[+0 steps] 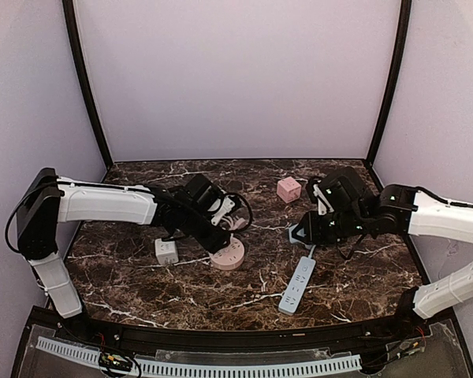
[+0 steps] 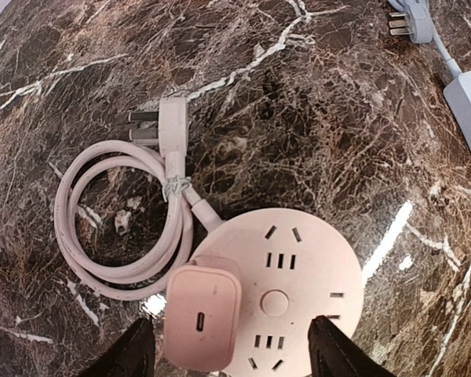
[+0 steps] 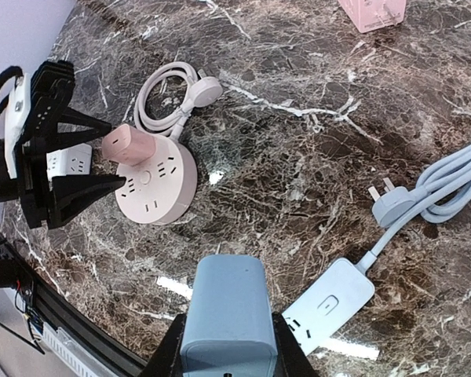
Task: Insert the plug
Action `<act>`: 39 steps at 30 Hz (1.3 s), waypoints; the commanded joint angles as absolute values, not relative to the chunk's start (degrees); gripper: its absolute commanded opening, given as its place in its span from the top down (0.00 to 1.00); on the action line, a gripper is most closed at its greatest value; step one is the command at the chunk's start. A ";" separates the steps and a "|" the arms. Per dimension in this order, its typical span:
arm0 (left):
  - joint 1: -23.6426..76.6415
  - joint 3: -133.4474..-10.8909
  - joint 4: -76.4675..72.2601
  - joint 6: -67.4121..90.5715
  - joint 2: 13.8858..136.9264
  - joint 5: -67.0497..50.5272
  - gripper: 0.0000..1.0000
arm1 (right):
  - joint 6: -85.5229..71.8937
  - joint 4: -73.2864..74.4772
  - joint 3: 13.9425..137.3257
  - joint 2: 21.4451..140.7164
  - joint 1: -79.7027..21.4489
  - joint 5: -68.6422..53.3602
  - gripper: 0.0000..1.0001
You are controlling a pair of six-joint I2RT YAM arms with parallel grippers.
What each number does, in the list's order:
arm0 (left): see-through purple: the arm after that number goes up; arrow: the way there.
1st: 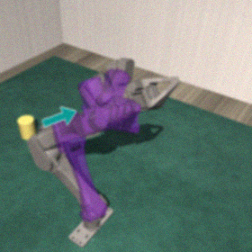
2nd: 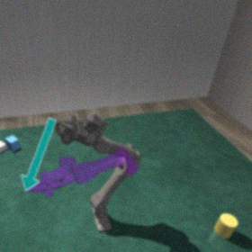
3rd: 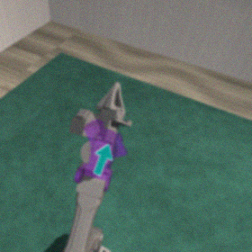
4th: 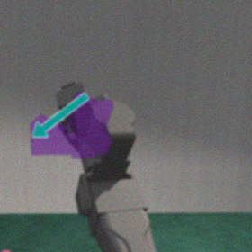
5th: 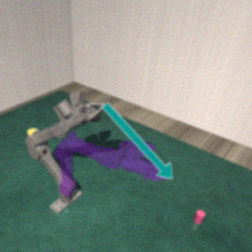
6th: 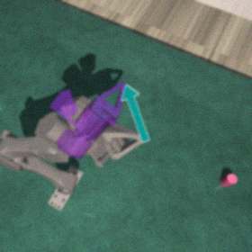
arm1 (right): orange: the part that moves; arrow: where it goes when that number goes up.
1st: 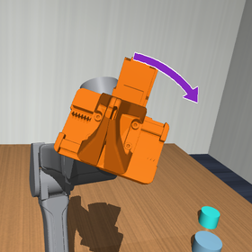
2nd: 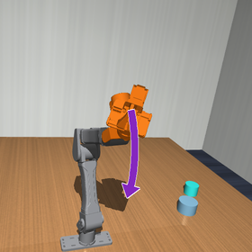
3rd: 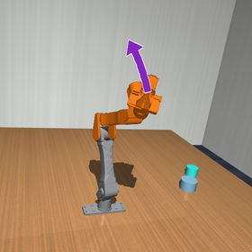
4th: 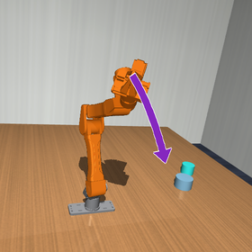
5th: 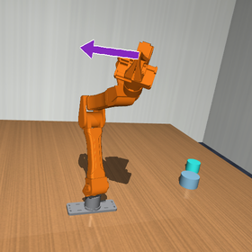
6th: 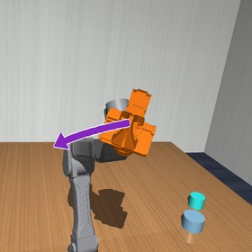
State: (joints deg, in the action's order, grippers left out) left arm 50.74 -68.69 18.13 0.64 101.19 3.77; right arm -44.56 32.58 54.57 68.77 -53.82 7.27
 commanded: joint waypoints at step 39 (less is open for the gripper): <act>57.70 -67.67 19.32 41.25 104.07 5.05 0.02 | -44.25 36.55 54.42 68.10 -53.61 11.38 1.00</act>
